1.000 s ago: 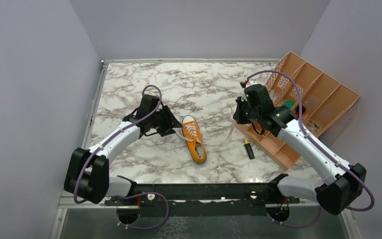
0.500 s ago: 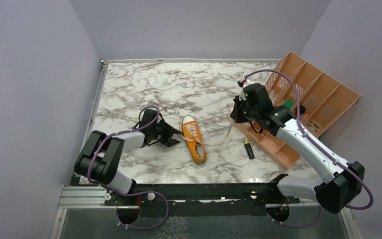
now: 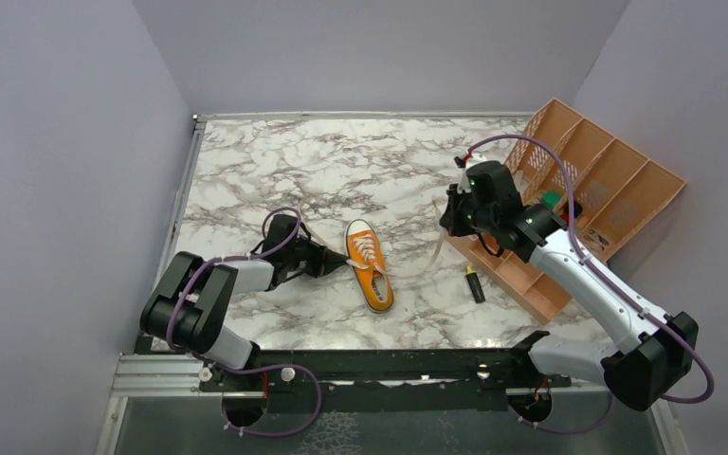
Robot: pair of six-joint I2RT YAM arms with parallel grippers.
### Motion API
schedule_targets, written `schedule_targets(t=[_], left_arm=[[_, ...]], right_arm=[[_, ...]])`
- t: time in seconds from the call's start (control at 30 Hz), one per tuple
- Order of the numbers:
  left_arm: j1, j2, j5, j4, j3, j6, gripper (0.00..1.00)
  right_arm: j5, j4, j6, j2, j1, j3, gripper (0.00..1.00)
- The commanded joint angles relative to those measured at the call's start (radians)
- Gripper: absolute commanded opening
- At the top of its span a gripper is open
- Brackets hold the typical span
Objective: Tie the shoes
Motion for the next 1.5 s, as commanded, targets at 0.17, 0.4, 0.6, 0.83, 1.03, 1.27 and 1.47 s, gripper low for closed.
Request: schedule_targets(t=[0.17,0.4,0.6,0.83,1.03,1.27,1.47], left_arm=[[-0.017,-0.061,0.019,-0.003,-0.022,-0.044,0.04],[-0.046,-0.086,0.077,-0.034,0.013,0.002,0.00],[-0.091,-0.135,0.101,-0.018,0.001,0.033,0.00],[-0.098,-0.183,0.109,-0.050,0.016,0.087,0.00],[-0.102,-0.211,0.106,-0.095,0.049,0.169,0.00],[-0.126,-0.229,0.088,-0.203,0.141,0.267,0.00],[-0.126,-0.211,0.074,-0.249,0.201,0.336,0.00]], right_arm=[[-0.051,0.033,0.007,0.001,0.000,0.011,0.01],[-0.130,0.069,0.116,0.028,-0.001,0.029,0.01],[-0.250,0.173,0.274,0.162,-0.007,0.134,0.01],[-0.395,0.269,0.343,0.265,-0.020,0.239,0.01],[-0.585,0.446,0.331,0.318,-0.020,0.216,0.01],[-0.578,0.472,0.473,0.362,-0.025,0.259,0.01],[-0.226,0.035,0.417,0.307,-0.122,0.258,0.01]])
